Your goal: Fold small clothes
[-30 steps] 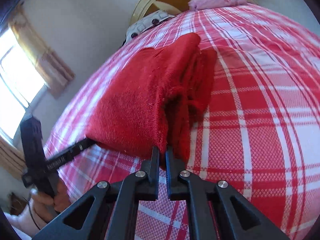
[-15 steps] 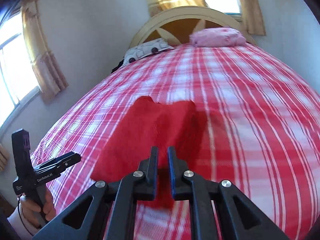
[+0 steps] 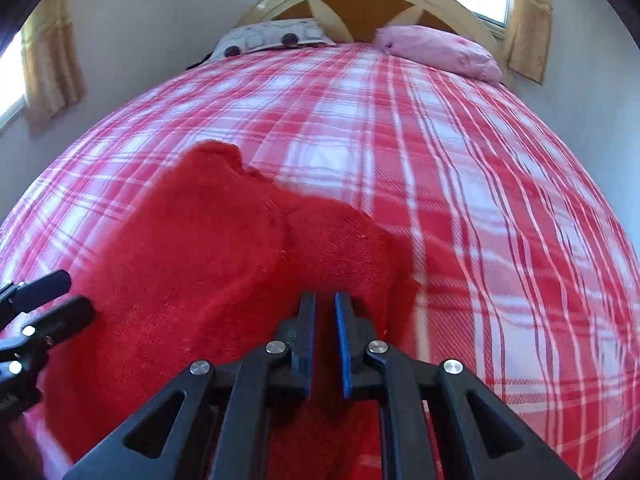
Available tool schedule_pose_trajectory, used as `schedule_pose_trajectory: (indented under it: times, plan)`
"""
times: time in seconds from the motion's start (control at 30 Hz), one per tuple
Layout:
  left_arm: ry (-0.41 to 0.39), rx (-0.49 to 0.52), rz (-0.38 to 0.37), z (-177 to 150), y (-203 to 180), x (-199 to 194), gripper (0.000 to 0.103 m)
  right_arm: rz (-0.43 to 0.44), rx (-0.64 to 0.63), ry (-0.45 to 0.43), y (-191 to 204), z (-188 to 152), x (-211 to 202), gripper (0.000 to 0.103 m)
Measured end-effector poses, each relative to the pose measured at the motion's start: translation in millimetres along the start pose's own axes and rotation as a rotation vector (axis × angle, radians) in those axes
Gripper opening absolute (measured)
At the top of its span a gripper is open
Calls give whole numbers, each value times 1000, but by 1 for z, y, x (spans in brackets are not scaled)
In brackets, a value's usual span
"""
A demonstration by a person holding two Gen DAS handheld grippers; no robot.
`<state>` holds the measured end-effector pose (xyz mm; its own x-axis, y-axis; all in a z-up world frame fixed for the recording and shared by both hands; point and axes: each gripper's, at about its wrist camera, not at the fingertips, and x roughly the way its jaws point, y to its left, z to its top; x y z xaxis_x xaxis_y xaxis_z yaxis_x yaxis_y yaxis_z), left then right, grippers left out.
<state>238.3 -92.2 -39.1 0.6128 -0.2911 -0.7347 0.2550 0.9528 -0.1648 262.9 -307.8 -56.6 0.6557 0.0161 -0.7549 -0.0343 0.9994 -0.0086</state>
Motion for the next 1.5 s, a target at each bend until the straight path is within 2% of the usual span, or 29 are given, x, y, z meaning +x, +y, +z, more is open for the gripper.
schedule_pose_trajectory:
  times: [0.07,0.13,0.2,0.33,0.4,0.47,0.53,0.7,0.8,1.1,1.33,1.5]
  plan:
    - [16,11,0,-6,-6,8,57,16,68,-23,-13,-7,-2,10]
    - [-6,31,44,-9,-11,10,71,40,112,-29,-22,-10,-3,10]
    - [-28,62,92,-10,-15,10,78,38,113,-31,-21,-11,-4,10]
    - [-26,100,130,-9,-18,5,78,27,101,-23,-11,-5,-9,16]
    - [-26,120,159,-9,-20,-1,79,55,160,-40,-14,-9,-29,27]
    - [-42,142,191,-11,-20,-8,84,127,225,-72,-19,-17,-49,60]
    - [-56,143,217,-15,-17,-17,91,186,288,-117,-22,-32,-73,68]
    - [-48,97,181,-26,-10,-30,91,194,386,-136,-29,-65,-104,68]
    - [-40,103,182,-33,-11,-35,91,186,416,-128,-29,-88,-112,68]
    - [1,101,160,-60,-5,-38,91,151,387,-87,-11,-130,-106,68]
    - [2,99,164,-69,-8,-35,92,135,373,-99,-6,-134,-109,68]
    - [9,101,116,-81,-2,-40,92,164,369,-95,-7,-136,-112,68]
